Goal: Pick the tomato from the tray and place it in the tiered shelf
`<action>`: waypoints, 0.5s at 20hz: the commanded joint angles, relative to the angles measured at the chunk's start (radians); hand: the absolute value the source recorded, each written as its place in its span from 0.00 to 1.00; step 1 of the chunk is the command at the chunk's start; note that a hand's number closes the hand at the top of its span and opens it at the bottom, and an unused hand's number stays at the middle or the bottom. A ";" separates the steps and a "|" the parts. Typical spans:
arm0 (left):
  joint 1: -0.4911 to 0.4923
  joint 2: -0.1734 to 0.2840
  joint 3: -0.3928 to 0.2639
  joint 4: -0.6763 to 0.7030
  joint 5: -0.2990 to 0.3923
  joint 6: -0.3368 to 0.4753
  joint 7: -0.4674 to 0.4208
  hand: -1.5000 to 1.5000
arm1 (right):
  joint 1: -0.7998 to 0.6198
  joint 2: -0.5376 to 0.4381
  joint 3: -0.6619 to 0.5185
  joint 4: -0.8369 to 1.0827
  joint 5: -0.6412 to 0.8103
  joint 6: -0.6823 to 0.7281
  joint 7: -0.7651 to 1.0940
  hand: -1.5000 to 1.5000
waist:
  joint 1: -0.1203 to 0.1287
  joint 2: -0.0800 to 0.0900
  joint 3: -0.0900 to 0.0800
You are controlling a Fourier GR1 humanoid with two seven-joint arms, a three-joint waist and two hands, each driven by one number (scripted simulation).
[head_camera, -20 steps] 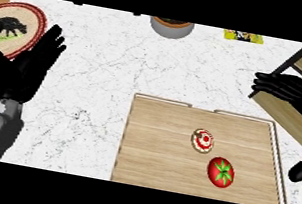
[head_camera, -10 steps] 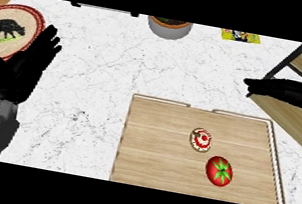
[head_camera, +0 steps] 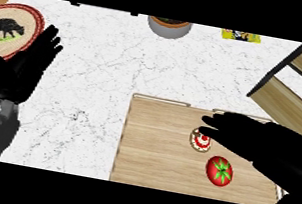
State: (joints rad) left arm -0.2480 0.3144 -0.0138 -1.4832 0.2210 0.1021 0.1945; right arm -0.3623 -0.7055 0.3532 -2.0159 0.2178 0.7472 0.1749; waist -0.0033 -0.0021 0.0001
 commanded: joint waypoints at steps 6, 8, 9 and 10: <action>-0.029 -0.009 0.025 0.033 -0.007 -0.030 0.008 0.50 | 0.144 -0.005 0.116 -0.090 0.341 -0.042 0.012 0.00 | -0.002 0.001 0.000; 0.021 -0.011 0.008 -0.080 -0.026 -0.009 0.064 0.50 | 0.108 -0.034 0.050 -0.056 0.327 0.018 -0.035 0.00 | 0.005 0.000 0.000; -0.038 -0.034 0.020 0.028 -0.035 -0.007 -0.003 0.50 | 0.174 -0.001 0.164 -0.016 0.463 -0.091 -0.074 0.00 | 0.000 0.003 0.000; 0.028 -0.035 0.012 -0.030 -0.045 -0.011 0.002 0.50 | 0.159 0.002 0.121 -0.072 0.431 -0.024 -0.032 0.00 | 0.003 0.001 0.000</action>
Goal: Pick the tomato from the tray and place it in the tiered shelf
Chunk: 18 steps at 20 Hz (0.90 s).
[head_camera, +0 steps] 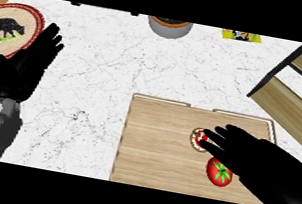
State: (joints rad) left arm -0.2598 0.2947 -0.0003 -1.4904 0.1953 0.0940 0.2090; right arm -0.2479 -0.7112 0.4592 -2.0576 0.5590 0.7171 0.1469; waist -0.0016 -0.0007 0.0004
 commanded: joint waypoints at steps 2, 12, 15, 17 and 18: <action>0.026 -0.002 0.018 -0.075 0.007 -0.022 0.034 0.50 | 0.082 -0.021 0.002 -0.007 0.148 -0.028 -0.079 0.00 | 0.001 0.000 0.000; 0.003 -0.013 0.066 -0.008 -0.028 -0.058 0.024 0.50 | 0.156 0.033 -0.049 0.040 0.270 -0.026 -0.187 0.00 | -0.001 0.000 0.000; -0.062 -0.034 0.078 0.084 -0.028 -0.064 -0.018 0.50 | 0.100 0.145 0.016 0.143 0.325 -0.069 -0.174 0.00 | 0.001 0.002 0.000; 0.033 -0.053 0.055 0.004 -0.049 -0.073 -0.015 0.50 | 0.158 0.153 -0.006 0.078 0.347 -0.037 -0.169 0.00 | 0.001 0.000 0.000; 0.047 -0.058 0.056 -0.002 -0.055 -0.071 -0.038 0.50 | 0.171 0.127 -0.006 0.130 0.383 -0.112 -0.240 0.00 | 0.002 0.000 0.000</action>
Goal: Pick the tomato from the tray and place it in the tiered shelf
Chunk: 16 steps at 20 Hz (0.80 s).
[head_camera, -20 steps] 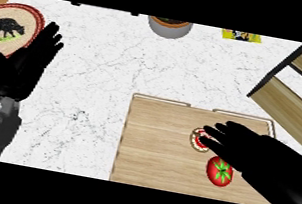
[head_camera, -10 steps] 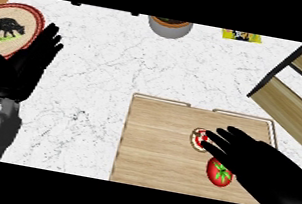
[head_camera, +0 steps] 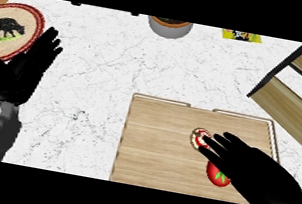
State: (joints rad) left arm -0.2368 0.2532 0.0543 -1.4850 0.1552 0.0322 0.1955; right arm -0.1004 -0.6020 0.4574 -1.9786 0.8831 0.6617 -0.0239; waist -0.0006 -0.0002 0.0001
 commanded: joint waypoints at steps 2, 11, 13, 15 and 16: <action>-0.017 0.008 0.037 0.051 -0.017 -0.029 -0.035 0.50 | 0.029 0.036 -0.020 0.023 0.074 -0.019 -0.054 0.00 | -0.001 0.000 0.000; 0.037 -0.027 0.019 -0.060 -0.032 -0.025 0.019 0.50 | -0.030 0.185 0.031 0.257 0.186 -0.079 -0.086 0.00 | 0.004 0.000 0.000; 0.011 0.007 0.079 0.036 -0.004 -0.068 -0.035 0.50 | 0.010 0.171 0.025 0.238 0.196 -0.091 -0.102 0.00 | 0.001 0.001 0.000; -0.059 -0.036 0.038 0.052 -0.038 -0.029 0.004 0.50 | 0.031 0.153 0.008 0.207 0.211 -0.072 -0.112 0.00 | -0.003 0.000 0.000; 0.032 0.004 0.064 -0.025 -0.010 -0.078 0.007 0.50 | 0.047 0.132 -0.002 0.193 0.198 -0.055 -0.136 0.00 | 0.000 0.000 0.000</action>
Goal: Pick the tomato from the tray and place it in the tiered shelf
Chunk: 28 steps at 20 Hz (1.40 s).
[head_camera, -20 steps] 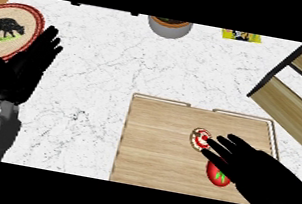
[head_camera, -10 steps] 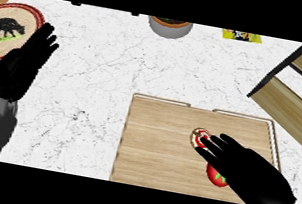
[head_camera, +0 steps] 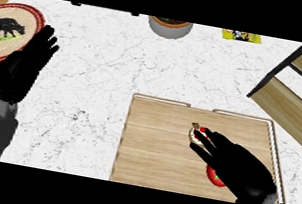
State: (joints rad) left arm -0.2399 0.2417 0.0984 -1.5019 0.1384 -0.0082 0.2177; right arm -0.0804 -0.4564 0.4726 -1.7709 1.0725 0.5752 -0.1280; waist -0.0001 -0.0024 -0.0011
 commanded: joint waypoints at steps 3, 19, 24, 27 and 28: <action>-0.081 -0.014 0.024 0.132 -0.019 -0.003 -0.061 0.50 | -0.046 0.054 0.012 0.111 0.049 0.018 -0.028 1.00 | -0.003 0.004 0.001; 0.031 0.003 0.052 0.001 -0.002 -0.014 -0.017 0.50 | 0.551 -0.115 0.104 -0.164 0.178 -0.462 -0.147 1.00 | -0.053 -0.007 0.001; -0.023 0.003 0.049 0.022 -0.016 -0.003 -0.008 0.50 | 0.759 -0.161 0.081 -0.265 0.108 -0.621 -0.188 1.00 | -0.038 -0.002 0.001; 0.022 -0.026 0.025 -0.018 -0.025 0.013 0.004 0.50 | 0.870 -0.174 0.073 -0.452 -0.073 -0.619 -0.237 1.00 | -0.047 -0.004 0.001; 0.015 -0.018 0.019 -0.042 -0.023 0.011 0.036 0.50 | 0.851 -0.134 0.066 -0.429 -0.146 -0.618 -0.250 1.00 | -0.029 -0.002 0.002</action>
State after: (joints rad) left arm -0.2275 0.2270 0.1287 -1.5220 0.1208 -0.0001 0.2346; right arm 0.6745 -0.6004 0.5499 -2.1082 1.0938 -0.0168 -0.3321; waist -0.0386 -0.0099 -0.0027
